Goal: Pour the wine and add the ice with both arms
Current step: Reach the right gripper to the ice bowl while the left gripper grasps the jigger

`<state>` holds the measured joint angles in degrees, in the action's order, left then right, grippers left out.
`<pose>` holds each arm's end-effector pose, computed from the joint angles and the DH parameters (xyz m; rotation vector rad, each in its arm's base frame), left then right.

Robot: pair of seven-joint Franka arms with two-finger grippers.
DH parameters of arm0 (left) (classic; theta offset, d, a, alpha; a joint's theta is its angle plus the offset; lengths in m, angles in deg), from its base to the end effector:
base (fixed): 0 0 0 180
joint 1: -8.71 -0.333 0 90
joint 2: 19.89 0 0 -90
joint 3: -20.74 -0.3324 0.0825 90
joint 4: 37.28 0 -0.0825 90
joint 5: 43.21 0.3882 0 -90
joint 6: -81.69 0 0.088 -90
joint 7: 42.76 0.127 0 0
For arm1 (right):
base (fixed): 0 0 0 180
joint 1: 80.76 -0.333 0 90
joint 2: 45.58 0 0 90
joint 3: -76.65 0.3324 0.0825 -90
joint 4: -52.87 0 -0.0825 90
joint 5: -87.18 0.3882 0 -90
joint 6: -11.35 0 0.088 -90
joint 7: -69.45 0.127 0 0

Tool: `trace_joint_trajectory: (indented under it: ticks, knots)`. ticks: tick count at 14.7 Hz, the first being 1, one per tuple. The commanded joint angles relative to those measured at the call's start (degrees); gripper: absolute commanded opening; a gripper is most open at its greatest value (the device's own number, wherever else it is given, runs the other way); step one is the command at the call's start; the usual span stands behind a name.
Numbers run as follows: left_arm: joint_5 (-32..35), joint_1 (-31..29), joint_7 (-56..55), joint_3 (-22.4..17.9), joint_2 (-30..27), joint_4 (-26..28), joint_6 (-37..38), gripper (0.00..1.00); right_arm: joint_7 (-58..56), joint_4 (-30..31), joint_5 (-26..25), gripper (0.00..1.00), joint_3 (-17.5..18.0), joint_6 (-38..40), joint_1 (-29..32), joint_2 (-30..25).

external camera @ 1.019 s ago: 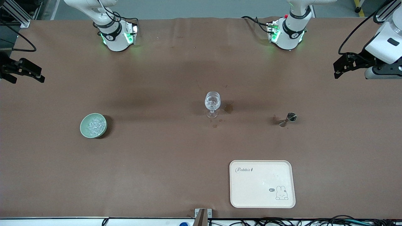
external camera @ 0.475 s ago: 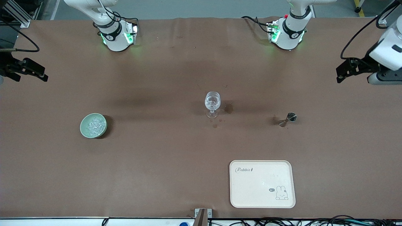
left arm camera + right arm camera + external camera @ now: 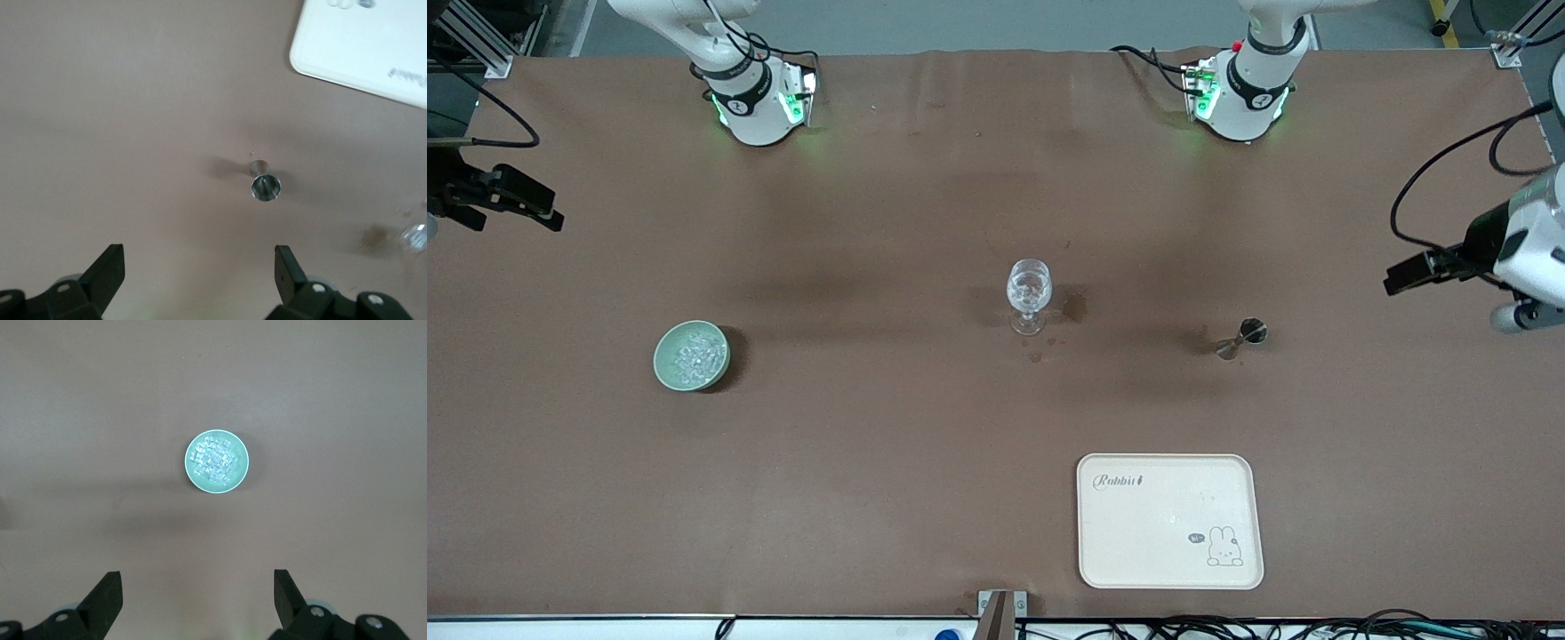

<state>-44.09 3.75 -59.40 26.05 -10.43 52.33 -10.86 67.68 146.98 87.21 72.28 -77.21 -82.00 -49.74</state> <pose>0.6052 -0.0018 0.5319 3.0909 0.4454 -0.1819 0.5304 -0.0304 0.6241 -3.1341 0.0368 0.0379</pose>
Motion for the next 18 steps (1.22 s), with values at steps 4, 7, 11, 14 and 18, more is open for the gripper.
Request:
trace_joint_trajectory:
  ticks: [4, 7, 11, 14, 18]
  knots:
    - [-6.4, -1.1, -20.2, 0.1, 8.8, -3.7, -0.1, 1.0, 1.1, 0.7, -0.6, 1.0, -0.2, -1.1, 0.0, -0.8]
    - [-16.4, -7.9, -22.0, 0.4, 13.8, -3.3, -1.4, 1.0, 1.6, 1.0, -0.6, 1.0, -0.3, -2.6, 0.2, -0.1]
    - [-26.1, -10.1, -23.3, 0.2, 20.1, -3.1, -1.4, 0.98, 1.6, 3.4, -0.4, 1.0, -0.5, -8.0, 1.3, 2.6]
    - [-32.1, -13.1, -23.7, 0.4, 25.7, -3.2, -1.4, 0.98, 1.6, 4.3, -0.3, 1.0, -0.5, -12.5, 2.2, 7.6]
    - [-40.3, -14.6, -23.0, 0.4, 31.9, -2.9, -1.2, 0.93, 1.5, 9.0, -0.3, 1.0, -0.5, -23.3, 1.9, 12.3]
